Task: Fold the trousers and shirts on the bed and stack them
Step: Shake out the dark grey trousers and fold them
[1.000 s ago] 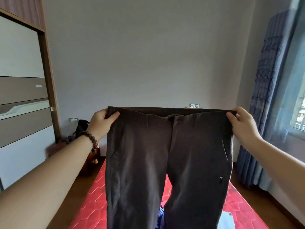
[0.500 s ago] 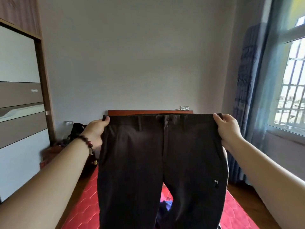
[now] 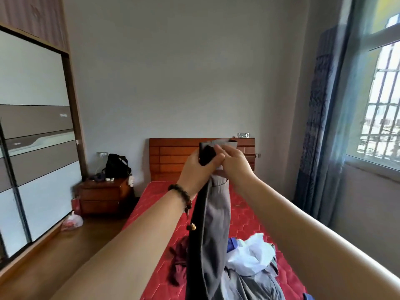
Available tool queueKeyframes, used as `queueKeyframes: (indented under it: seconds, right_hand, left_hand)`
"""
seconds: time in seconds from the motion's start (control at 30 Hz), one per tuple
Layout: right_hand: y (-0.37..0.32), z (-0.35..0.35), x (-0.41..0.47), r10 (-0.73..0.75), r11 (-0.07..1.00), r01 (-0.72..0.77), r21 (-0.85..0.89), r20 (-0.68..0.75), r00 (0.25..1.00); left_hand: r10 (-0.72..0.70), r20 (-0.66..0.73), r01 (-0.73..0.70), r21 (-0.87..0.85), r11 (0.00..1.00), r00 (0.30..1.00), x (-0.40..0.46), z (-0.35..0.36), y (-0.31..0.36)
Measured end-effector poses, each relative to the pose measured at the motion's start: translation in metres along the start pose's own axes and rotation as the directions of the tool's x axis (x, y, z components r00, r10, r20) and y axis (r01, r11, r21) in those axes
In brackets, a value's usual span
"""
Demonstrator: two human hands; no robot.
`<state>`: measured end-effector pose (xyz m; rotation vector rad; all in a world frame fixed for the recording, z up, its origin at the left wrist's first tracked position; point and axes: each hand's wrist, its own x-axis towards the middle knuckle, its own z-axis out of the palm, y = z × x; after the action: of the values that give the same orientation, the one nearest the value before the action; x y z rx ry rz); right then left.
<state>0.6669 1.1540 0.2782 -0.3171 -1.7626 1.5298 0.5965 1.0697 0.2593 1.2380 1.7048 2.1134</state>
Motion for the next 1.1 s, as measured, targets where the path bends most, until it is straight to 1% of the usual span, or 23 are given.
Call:
queueKeyframes:
  seconds: [0.1, 0.13, 0.17, 0.2, 0.23, 0.27, 0.3, 0.33, 0.37, 0.4, 0.43, 0.47, 0.5, 0.6, 0.67, 0.77, 0.8, 0.87, 0.93, 0.97, 1.0, 1.03, 1.1]
  right_hand:
    - [-0.015, -0.011, -0.009, 0.125, 0.983, -0.145, 0.116, 0.163, 0.979]
    - [-0.02, -0.016, -0.011, 0.105, 0.983, -0.132, 0.125, 0.201, 0.974]
    - [-0.022, -0.021, -0.011, 0.046, 0.995, -0.062, 0.081, 0.191, 0.981]
    - [-0.024, -0.027, -0.01, -0.06, 0.997, 0.065, -0.045, 0.121, 0.991]
    - [-0.027, -0.036, -0.009, -0.18, 0.957, 0.178, -0.227, 0.014, 0.984]
    - [-0.03, -0.044, -0.009, -0.282, 0.889, 0.222, -0.4, -0.096, 0.955]
    - [-0.03, -0.052, -0.01, -0.314, 0.857, 0.193, -0.478, -0.188, 0.93]
    - [-0.03, -0.058, -0.013, -0.252, 0.887, 0.124, -0.444, -0.24, 0.937]
    - [-0.03, -0.063, -0.016, -0.114, 0.95, 0.042, -0.309, -0.22, 0.969]
    - [-0.029, -0.064, -0.02, 0.02, 0.99, -0.035, -0.137, -0.11, 0.994]
    - [-0.028, -0.062, -0.023, 0.105, 0.994, -0.106, 0.008, 0.044, 0.993]
    - [-0.029, -0.057, -0.025, 0.13, 0.985, -0.146, 0.097, 0.152, 0.98]
    - [-0.033, -0.05, -0.027, 0.115, 0.978, -0.146, 0.146, 0.201, 0.973]
    - [-0.053, -0.03, -0.027, -0.025, 0.974, -0.009, 0.228, 0.146, 0.989]
    - [-0.068, -0.017, -0.024, -0.106, 0.969, 0.072, 0.237, 0.134, 0.985]
    - [-0.085, 0.002, -0.019, -0.155, 0.957, 0.117, 0.265, 0.125, 0.98]
    - [-0.087, 0.007, -0.018, -0.165, 0.953, 0.128, 0.274, 0.116, 0.979]
    - [-0.08, 0.01, -0.015, -0.166, 0.958, 0.124, 0.26, 0.148, 0.975]
    - [-0.061, 0.004, -0.018, -0.082, 0.988, 0.04, 0.148, 0.293, 0.953]
    - [-0.049, 0.0, -0.021, -0.01, 0.999, -0.008, 0.047, 0.368, 0.93]
    - [-0.038, -0.004, -0.022, 0.046, 0.998, -0.029, -0.049, 0.401, 0.915]
    - [-0.028, -0.007, -0.023, 0.063, 0.993, -0.019, -0.117, 0.384, 0.921]
    - [-0.013, -0.011, -0.021, 0.016, 0.989, 0.027, -0.144, 0.284, 0.959]
  left_hand:
    - [0.021, -0.019, -0.019, 0.069, 0.997, 1.0, -0.002, -0.012, 0.008]
    - [0.022, -0.036, -0.019, 0.058, 0.998, 0.999, -0.001, -0.018, 0.009]
    - [0.016, -0.042, -0.015, 0.025, 1.0, 0.999, 0.0, -0.024, 0.012]
    - [0.005, -0.031, -0.006, -0.023, 1.0, 1.0, 0.001, -0.03, 0.015]
    - [0.006, -0.026, -0.007, -0.044, 0.999, 1.0, 0.002, -0.035, 0.021]
    - [0.019, -0.029, -0.021, -0.052, 0.998, 0.999, 0.004, -0.041, 0.027]
    - [0.036, -0.032, -0.038, -0.058, 0.998, 0.999, 0.006, -0.047, 0.034]
    - [0.048, -0.035, -0.051, -0.082, 0.995, 0.998, 0.008, -0.053, 0.041]
    - [0.059, -0.042, -0.063, -0.109, 0.992, 0.997, 0.009, -0.06, 0.05]
    - [0.069, -0.051, -0.075, -0.135, 0.988, 0.996, 0.011, -0.067, 0.058]
    - [0.081, -0.058, -0.089, -0.146, 0.985, 0.995, 0.012, -0.074, 0.066]
    - [0.091, -0.062, -0.1, -0.147, 0.984, 0.994, 0.012, -0.082, 0.073]
    - [0.108, -0.065, -0.116, -0.132, 0.985, 0.992, 0.012, -0.089, 0.081]
    - [0.161, -0.113, -0.174, -0.117, 0.978, 0.98, 0.007, -0.115, 0.101]
    - [0.12, -0.089, -0.133, -0.152, 0.979, 0.989, 0.002, -0.135, 0.11]
    - [-0.046, 0.036, 0.049, -0.107, 0.993, 0.998, -0.004, -0.156, 0.117]
    - [-0.069, 0.041, 0.072, -0.093, 0.993, 0.997, -0.004, -0.159, 0.119]
    - [-0.048, -0.009, 0.047, -0.127, 0.991, 0.999, 0.0, -0.16, 0.124]
    - [-0.007, -0.099, -0.008, -0.148, 0.989, 0.995, 0.003, -0.161, 0.128]
    - [0.012, -0.14, -0.032, -0.144, 0.989, 0.99, 0.005, -0.162, 0.129]
    - [0.022, -0.166, -0.045, -0.132, 0.99, 0.986, 0.005, -0.164, 0.128]
    - [0.024, -0.172, -0.044, -0.112, 0.993, 0.985, 0.006, -0.166, 0.125]
    - [-0.011, -0.125, 0.0, -0.087, 0.996, 0.992, 0.004, -0.168, 0.12]
